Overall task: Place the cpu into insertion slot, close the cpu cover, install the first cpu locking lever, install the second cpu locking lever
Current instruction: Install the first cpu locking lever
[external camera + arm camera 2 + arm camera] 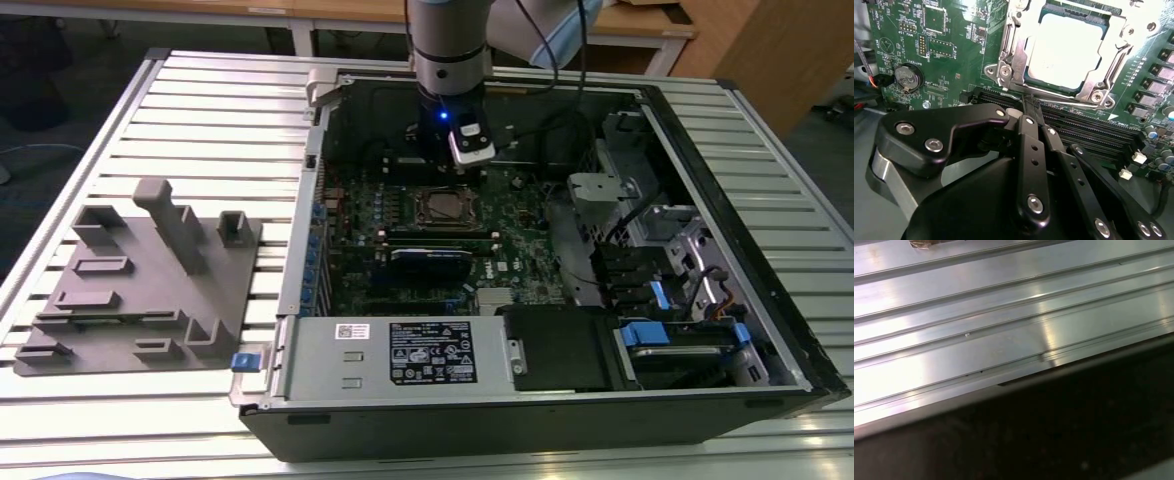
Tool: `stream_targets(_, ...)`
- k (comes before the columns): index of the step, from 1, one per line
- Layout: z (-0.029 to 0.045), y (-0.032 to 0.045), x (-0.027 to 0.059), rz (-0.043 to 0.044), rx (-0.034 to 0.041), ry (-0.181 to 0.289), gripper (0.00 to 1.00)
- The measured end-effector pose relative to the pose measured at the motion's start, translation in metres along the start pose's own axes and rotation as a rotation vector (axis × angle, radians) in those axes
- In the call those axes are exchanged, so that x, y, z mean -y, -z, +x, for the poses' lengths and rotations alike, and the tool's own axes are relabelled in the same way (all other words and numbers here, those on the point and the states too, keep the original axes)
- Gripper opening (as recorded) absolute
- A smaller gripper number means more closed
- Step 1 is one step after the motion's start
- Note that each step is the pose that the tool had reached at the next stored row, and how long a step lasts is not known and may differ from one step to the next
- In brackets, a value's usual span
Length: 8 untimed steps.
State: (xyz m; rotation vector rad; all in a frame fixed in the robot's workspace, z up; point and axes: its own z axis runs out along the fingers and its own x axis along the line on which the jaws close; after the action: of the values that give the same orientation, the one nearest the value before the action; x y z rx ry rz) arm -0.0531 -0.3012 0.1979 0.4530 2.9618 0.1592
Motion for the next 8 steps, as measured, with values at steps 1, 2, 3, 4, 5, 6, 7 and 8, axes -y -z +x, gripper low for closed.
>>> stream_targets(1, 0.0001, 0.0000, -0.0001, -0.0001, 0.0000, 0.000, 0.11)
stream_targets(2, 0.0002, 0.0001, -0.0002, 0.0001, 0.0000, 0.000, 0.11)
stream_targets(3, 0.0003, 0.0001, -0.0002, -0.0001, 0.0004, 0.000, 0.11)
stream_targets(4, 0.0004, 0.0001, -0.0002, -0.0006, 0.0015, 0.000, 0.11)
stream_targets(5, 0.0007, 0.0000, -0.0002, -0.0013, 0.0032, 0.000, 0.11)
stream_targets(6, 0.0011, -0.0001, 0.0000, -0.0025, 0.0054, 0.000, 0.11)
stream_targets(7, 0.0015, -0.0001, 0.0001, -0.0038, 0.0077, 0.000, 0.11)
stream_targets(8, 0.0020, -0.0003, 0.0003, -0.0058, 0.0098, 0.000, 0.11)
